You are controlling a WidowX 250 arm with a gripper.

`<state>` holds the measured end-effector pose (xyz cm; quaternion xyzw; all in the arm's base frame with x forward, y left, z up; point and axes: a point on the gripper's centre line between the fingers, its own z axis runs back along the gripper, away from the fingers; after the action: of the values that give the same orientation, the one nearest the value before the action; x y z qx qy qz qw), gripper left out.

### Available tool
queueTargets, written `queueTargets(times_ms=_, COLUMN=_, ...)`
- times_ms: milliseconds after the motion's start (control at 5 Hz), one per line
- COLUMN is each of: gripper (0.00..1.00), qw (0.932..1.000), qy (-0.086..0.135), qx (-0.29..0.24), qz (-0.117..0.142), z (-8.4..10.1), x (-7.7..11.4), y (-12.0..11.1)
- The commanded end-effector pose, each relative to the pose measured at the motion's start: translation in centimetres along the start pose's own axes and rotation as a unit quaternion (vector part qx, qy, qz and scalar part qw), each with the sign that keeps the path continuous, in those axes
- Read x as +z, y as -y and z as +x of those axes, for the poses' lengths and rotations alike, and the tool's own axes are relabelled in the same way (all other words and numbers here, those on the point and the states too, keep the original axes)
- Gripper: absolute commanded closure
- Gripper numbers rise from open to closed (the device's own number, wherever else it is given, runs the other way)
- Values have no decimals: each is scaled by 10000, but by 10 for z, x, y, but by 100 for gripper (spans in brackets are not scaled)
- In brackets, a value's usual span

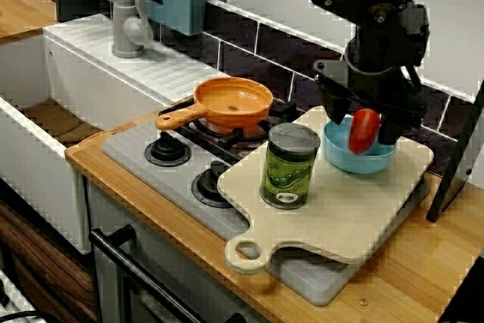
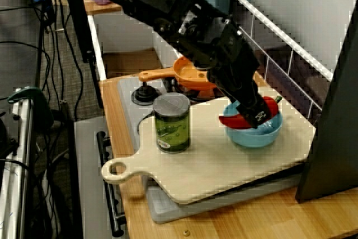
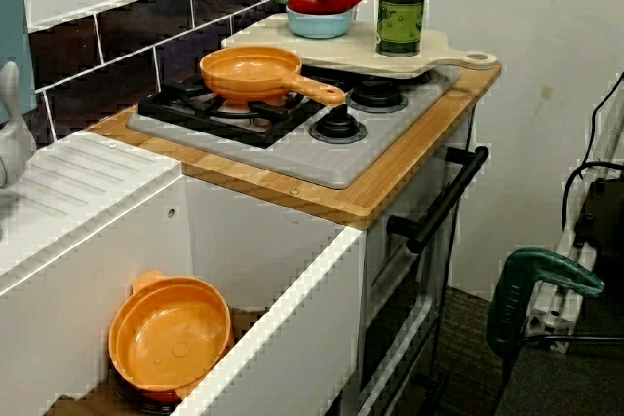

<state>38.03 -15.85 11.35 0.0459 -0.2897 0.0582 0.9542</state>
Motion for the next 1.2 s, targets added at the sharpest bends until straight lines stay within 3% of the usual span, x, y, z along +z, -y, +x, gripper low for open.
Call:
queueTargets(times_ms=0, gripper=0, qw=9996, qy=143, qx=240, qz=-75, z=25, x=21, y=-17)
queueTargets(times_ms=200, gripper=0, qw=9994, qy=177, qx=284, qz=-72, z=30, x=32, y=-30)
queueTargets(times_ms=800, gripper=0, qw=9968, qy=565, qx=494, qz=268, z=42, x=37, y=-82)
queueTargets(times_ms=1000, gripper=0, qw=9974, qy=579, qx=291, qz=328, z=49, x=39, y=-104)
